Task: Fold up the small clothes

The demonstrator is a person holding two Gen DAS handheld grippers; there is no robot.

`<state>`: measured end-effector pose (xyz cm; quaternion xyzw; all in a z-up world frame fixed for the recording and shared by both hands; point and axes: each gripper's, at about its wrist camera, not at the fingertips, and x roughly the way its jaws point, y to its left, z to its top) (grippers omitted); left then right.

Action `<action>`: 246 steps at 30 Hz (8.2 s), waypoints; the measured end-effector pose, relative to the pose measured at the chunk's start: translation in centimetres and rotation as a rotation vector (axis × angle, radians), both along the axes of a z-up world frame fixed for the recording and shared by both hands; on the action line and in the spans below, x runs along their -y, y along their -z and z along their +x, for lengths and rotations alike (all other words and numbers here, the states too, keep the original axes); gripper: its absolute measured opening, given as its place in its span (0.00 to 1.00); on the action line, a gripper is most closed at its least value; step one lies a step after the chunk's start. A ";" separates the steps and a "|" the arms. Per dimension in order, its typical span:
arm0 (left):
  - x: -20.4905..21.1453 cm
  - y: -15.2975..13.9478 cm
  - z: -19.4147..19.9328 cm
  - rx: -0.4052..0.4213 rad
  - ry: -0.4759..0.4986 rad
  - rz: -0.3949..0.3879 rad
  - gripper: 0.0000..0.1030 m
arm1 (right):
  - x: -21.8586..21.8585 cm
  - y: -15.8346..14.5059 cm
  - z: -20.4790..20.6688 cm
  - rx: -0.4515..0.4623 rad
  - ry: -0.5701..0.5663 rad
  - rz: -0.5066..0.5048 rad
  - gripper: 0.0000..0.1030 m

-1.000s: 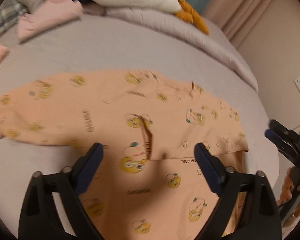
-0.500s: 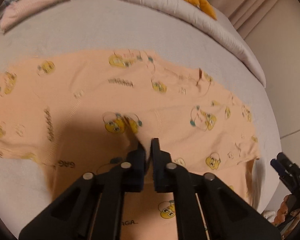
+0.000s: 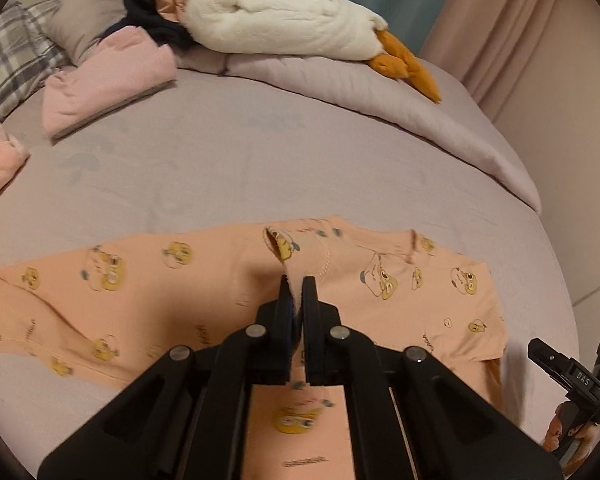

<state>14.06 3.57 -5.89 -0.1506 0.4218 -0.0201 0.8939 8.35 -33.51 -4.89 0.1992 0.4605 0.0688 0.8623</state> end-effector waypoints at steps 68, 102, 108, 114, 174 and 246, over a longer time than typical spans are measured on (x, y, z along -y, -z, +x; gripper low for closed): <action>-20.6 1.6 -11.6 -0.076 -0.532 -0.017 0.65 | -10.0 -5.2 -1.0 0.129 -0.172 -0.168 0.72; -21.4 0.1 -9.7 0.021 -0.566 -0.099 0.03 | -10.7 -5.2 -1.9 0.121 -0.168 -0.164 0.72; -17.4 -3.5 -8.2 0.102 -0.445 -0.083 0.03 | -9.9 -5.5 -2.3 0.137 -0.153 -0.143 0.72; -12.7 -4.8 -6.0 0.121 -0.309 -0.076 0.03 | -8.8 -5.8 -2.8 0.152 -0.131 -0.125 0.72; 2.9 0.3 -3.7 -0.091 0.298 -0.269 0.99 | -7.5 -4.3 -2.2 0.091 -0.151 -0.123 0.72; -1.4 5.8 0.6 -0.217 -0.001 0.042 0.61 | -5.6 0.5 6.4 -0.037 -0.184 -0.076 0.17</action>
